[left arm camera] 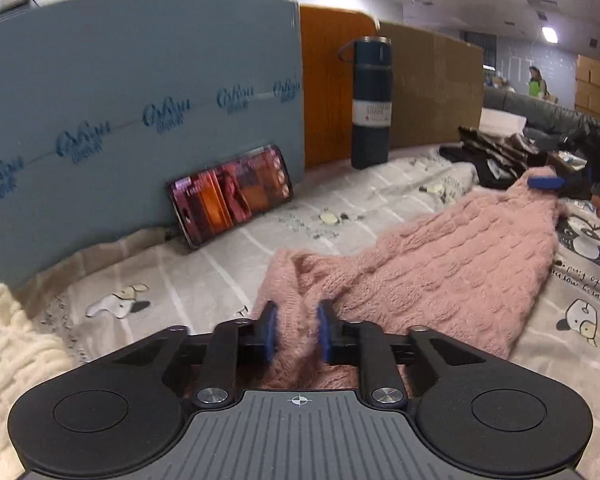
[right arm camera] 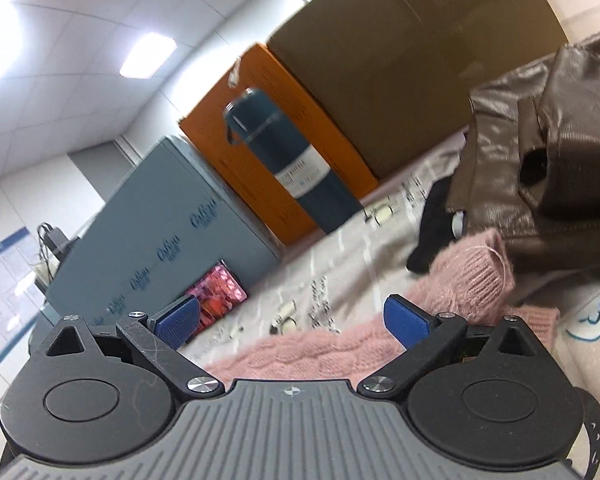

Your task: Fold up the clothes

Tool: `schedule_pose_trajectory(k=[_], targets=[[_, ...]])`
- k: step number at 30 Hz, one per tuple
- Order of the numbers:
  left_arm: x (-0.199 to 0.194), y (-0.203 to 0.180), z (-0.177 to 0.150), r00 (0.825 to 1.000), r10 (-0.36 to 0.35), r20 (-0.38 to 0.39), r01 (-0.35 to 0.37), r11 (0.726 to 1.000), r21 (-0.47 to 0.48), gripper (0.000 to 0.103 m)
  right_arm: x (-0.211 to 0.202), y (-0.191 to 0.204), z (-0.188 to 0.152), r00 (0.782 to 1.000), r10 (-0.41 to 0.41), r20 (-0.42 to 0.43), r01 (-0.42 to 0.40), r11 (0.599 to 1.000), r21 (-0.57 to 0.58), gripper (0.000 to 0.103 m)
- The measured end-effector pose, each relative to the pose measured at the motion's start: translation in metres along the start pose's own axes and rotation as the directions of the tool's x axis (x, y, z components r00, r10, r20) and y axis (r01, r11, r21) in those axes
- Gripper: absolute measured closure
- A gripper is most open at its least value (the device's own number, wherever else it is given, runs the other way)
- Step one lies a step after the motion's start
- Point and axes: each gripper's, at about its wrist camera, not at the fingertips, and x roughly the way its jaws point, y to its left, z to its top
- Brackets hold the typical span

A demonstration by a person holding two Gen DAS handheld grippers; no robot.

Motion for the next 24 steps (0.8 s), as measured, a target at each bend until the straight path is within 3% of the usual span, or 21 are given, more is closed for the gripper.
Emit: schedule_pose_trajectory(k=[6, 10, 13, 17, 19, 22, 24], targets=[[-0.04, -0.045, -0.007, 0.982, 0.096, 0.164, -0.109, 0.991, 0.074, 0.089, 0.006, 0.008, -0.006, 0.999, -0.03, -0.025, 0.029, 0.997, -0.067, 0.004], [-0.072, -0.071, -0.013, 0.948, 0.131, 0.292, -0.16, 0.984, 0.078, 0.09, 0.007, 0.04, -0.017, 0.999, -0.035, -0.011, 0.031, 0.959, -0.281, 0.004], [-0.089, -0.083, -0.017, 0.924, 0.145, 0.355, -0.187, 0.979, 0.086, 0.091, 0.009, 0.081, -0.034, 0.999, 0.022, -0.041, -0.041, 0.839, -0.543, 0.004], [-0.106, -0.093, -0.024, 0.902, 0.149, 0.406, -0.205, 0.974, 0.099, 0.091, 0.013, 0.126, -0.062, 0.981, 0.105, -0.165, -0.195, 0.571, -0.797, 0.004], [-0.112, -0.099, -0.031, 0.899, 0.118, 0.421, -0.191, 0.972, 0.136, 0.091, 0.019, 0.14, -0.068, 0.965, 0.135, -0.227, -0.264, 0.47, -0.842, 0.004], [-0.114, -0.11, -0.039, 0.911, 0.097, 0.402, -0.195, 0.958, 0.212, 0.091, 0.033, 0.154, -0.062, 0.913, 0.183, -0.365, -0.408, 0.386, -0.828, 0.004], [-0.116, -0.113, -0.044, 0.92, 0.081, 0.384, -0.177, 0.959, 0.222, 0.091, 0.044, 0.161, -0.055, 0.855, 0.208, -0.474, -0.518, 0.357, -0.777, 0.004]])
